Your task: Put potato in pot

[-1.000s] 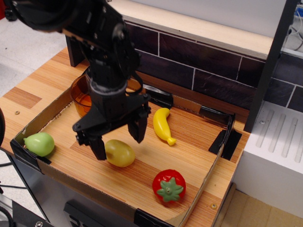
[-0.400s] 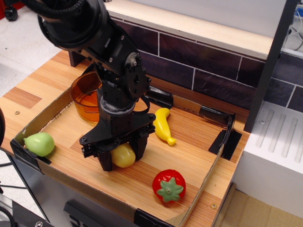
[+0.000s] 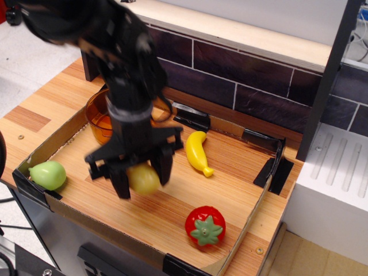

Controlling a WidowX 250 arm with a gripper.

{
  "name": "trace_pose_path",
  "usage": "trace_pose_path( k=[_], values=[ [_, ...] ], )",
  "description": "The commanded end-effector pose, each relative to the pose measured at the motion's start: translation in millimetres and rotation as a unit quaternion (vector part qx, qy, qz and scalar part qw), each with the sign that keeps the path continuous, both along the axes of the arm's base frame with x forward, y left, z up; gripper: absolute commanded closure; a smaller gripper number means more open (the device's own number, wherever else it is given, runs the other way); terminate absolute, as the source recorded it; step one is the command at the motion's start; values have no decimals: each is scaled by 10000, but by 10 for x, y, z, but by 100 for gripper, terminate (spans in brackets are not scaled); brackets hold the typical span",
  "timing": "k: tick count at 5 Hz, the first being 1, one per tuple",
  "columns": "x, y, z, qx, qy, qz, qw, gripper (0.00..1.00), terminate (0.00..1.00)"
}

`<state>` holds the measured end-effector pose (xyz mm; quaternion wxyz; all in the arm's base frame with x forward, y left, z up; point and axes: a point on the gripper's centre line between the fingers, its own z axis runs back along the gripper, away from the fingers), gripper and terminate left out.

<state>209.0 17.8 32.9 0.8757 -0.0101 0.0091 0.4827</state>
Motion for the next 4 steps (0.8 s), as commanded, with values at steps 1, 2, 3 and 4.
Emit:
trace_pose_path(
  k=[1,2,3,4],
  values=[
    [356,323,601,-345,-559,519,9965,100,0],
    [513,498,632,-311,-511,745,9954,100,0],
    [641,624,534,-199,-494,973,9938,100,0],
    [748,769,439,-116,-364,1209,9919,100,0]
  ],
)
